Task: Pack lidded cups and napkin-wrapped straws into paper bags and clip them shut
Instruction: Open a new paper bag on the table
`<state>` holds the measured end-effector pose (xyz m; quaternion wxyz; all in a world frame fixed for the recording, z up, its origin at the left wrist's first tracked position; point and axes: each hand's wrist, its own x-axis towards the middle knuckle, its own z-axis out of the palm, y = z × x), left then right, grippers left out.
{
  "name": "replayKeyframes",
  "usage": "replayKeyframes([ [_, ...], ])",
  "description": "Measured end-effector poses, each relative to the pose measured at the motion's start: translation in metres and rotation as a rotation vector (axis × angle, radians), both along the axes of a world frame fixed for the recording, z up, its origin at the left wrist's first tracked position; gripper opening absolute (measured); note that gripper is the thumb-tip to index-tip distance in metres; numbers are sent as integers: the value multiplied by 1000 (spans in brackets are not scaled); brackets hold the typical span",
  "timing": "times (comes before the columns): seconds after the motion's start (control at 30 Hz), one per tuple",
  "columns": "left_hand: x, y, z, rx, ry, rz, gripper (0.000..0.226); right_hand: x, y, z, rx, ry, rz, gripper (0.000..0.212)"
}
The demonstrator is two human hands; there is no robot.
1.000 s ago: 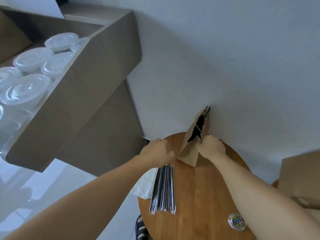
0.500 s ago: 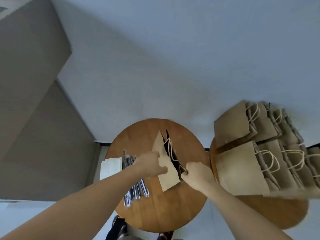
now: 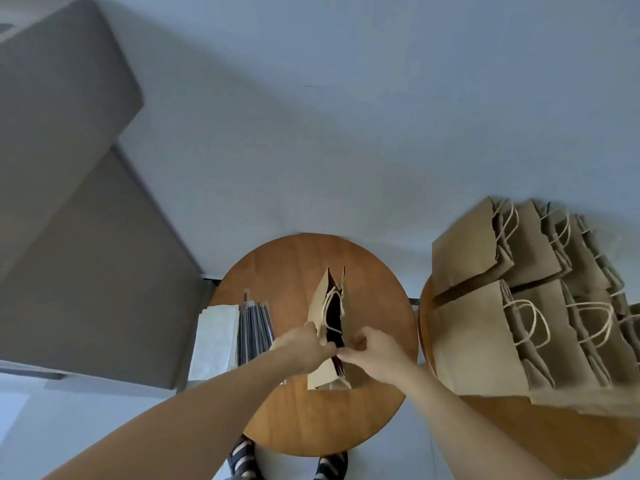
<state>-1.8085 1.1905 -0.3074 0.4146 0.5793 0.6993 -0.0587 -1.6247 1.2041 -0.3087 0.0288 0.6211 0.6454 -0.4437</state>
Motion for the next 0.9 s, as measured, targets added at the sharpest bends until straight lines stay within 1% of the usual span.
replayKeyframes([
  [0.07, -1, 1, -3, 1, -32, 69, 51, -5, 5, -5, 31, 35, -18, 21],
  [0.1, -2, 1, -4, 9, -36, 105, 48, -7, 6, -7, 60, 27, -34, 13],
  [0.13, -4, 1, -6, 14, -37, 147, 44, -8, 7, -9, 86, 4, -56, 12],
  [0.23, -9, 1, -15, 13, -34, 261, 30, -9, 11, -12, 161, -115, -113, 20],
  [0.37, -8, 8, -21, 55, -2, 403, 36, -12, 21, -14, 265, -174, -135, 24],
  [0.5, -17, 11, -19, 62, 184, 333, 30, 16, 22, -17, 238, -265, -106, 11],
  [0.6, -40, -7, -25, 118, 232, 443, 31, 50, 19, -16, 209, -305, -186, 18],
  [0.63, -43, -13, -28, 123, 226, 459, 32, 55, 16, -16, 198, -295, -196, 20],
  [0.7, -40, -20, -37, 116, 151, 449, 30, 53, 11, -18, 198, -252, -157, 20],
  [0.8, -23, -21, -45, 68, -71, 382, 30, 39, 7, -19, 189, -109, -88, 12],
  [0.83, -20, -20, -46, 40, -124, 350, 35, 35, 7, -18, 174, -76, -57, 17],
  [0.9, -20, -17, -44, 15, -147, 271, 53, 35, 6, -16, 148, -54, 3, 37],
])
